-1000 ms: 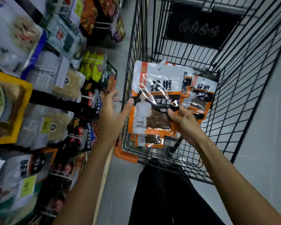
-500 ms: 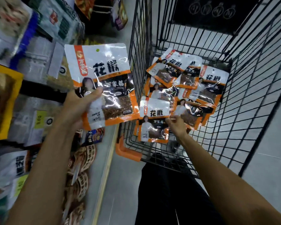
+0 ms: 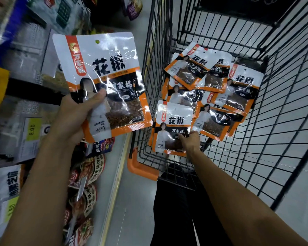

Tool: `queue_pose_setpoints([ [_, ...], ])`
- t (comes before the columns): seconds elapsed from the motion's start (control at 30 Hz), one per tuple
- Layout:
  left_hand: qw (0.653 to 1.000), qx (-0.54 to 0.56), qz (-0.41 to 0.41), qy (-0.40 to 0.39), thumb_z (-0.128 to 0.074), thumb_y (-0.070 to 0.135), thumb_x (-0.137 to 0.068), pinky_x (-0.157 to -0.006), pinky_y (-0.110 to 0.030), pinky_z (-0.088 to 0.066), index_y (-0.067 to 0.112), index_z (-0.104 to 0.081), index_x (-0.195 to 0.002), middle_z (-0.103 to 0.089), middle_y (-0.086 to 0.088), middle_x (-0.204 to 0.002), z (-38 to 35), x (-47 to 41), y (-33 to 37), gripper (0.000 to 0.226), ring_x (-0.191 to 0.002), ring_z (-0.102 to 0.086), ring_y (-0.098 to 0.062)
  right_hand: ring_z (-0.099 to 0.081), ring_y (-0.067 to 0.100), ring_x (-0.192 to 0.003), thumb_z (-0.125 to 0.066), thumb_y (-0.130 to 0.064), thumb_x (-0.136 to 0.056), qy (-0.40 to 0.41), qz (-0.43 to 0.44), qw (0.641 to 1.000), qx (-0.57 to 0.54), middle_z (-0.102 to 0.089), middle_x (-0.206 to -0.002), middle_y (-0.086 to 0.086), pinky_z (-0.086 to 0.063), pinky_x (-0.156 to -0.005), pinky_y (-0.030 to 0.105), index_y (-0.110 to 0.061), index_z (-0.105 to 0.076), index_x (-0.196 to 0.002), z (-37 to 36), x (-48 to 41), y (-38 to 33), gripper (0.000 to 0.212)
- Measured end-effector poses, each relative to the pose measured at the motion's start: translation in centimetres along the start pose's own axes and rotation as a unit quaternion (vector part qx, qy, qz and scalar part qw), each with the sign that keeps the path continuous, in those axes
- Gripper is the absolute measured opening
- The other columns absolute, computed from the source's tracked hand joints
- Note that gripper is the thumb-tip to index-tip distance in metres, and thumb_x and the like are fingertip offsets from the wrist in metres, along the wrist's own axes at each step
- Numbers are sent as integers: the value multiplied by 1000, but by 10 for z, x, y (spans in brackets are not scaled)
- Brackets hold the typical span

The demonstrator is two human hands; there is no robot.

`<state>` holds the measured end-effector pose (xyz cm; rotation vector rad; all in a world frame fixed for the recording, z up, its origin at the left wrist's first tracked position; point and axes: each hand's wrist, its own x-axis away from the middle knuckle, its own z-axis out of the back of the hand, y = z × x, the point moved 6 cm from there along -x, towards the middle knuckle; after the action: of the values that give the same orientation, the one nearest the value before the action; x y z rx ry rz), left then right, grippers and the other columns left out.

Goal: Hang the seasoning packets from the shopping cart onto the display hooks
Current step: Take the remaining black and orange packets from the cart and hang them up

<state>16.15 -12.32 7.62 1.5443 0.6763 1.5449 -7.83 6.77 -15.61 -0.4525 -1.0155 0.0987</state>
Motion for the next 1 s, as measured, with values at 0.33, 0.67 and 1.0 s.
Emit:
queue_pose_setpoints([
  [0.33,1000,17,-8,7,-73,22,-75,-66,-26,-57,20,-66,-96,-76,3,-89,-4,2,-2,22,-88,-72,-16,-65,23,-85,-71,-18,-86,-87,-47,986,-137,-69,-104,15,-54,-69,30,-3,-64,-100,-20,5,0,22],
  [0.67,1000,9,-11,16,-74,21,-78,-69,-28,-58,21,-68,-100,-75,0,-96,1,12,-3,22,-91,-72,-17,-61,34,-112,-55,-6,-95,-123,-4,980,-154,-63,-121,20,-51,-94,44,1,-57,-122,-14,20,-28,28],
  [1.0,995,46,-62,58,-77,27,-63,-75,-30,-57,26,-66,-98,-75,10,-93,4,87,36,36,-89,-71,-10,-69,25,-88,-72,-14,-84,-139,136,956,-219,-71,-96,11,-57,-76,38,-8,-64,-98,102,96,-107,18],
])
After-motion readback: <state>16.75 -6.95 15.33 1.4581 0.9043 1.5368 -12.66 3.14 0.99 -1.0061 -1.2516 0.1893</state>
